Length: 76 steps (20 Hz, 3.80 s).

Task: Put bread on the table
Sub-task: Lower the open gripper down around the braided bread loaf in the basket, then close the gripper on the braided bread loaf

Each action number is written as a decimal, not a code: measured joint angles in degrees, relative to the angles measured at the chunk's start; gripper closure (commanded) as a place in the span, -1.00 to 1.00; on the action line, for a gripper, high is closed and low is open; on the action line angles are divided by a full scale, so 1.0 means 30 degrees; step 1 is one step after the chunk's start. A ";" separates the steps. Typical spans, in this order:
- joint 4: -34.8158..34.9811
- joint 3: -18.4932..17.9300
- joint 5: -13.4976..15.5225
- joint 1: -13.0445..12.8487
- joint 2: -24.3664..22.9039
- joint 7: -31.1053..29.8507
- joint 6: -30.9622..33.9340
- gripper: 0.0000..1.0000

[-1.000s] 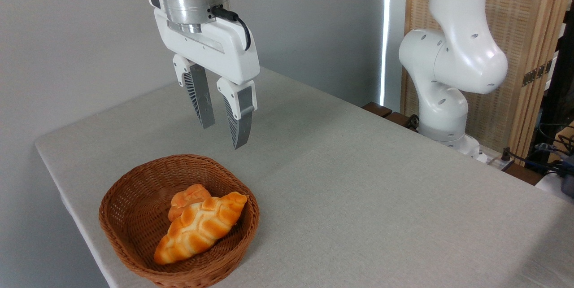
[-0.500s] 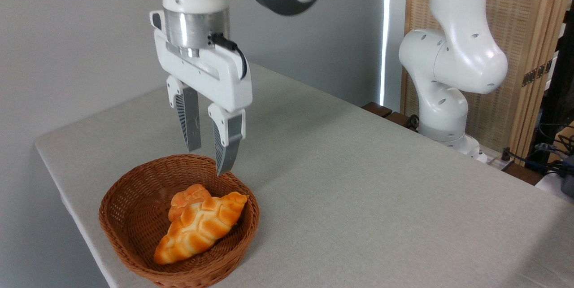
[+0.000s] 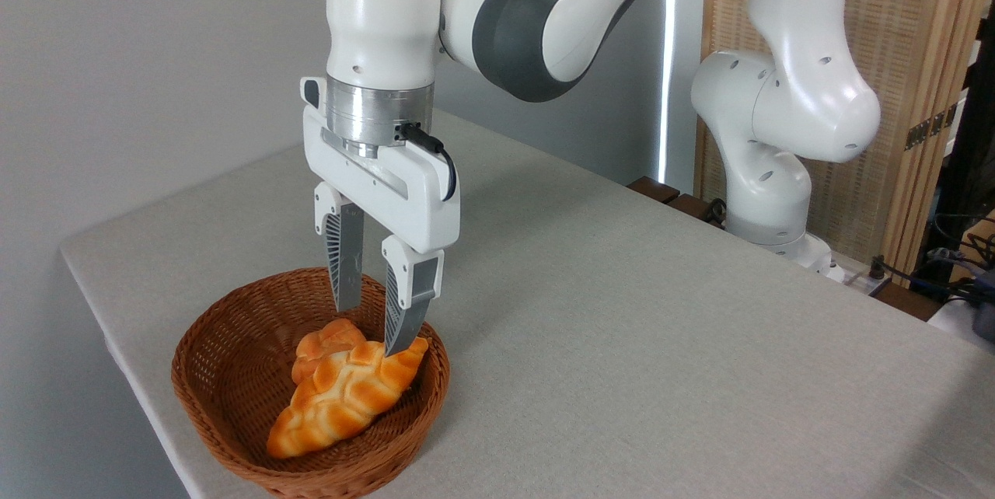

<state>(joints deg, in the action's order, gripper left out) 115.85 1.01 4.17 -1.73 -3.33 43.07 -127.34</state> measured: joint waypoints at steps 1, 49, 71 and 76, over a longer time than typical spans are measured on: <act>0.0036 0.0000 0.0000 0.0000 -0.0002 0.0459 0.0000 -1.00; 0.1653 0.0115 0.0000 -0.0109 0.1235 0.2055 -0.2843 -0.08; 0.1650 0.0145 0.0690 -0.0113 0.1250 0.2054 -0.2858 0.18; 0.1635 0.0145 0.1075 -0.0113 0.1182 0.2054 -0.2860 0.22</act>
<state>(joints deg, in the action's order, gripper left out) 120.75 1.44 7.40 -2.07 0.22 49.23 -135.92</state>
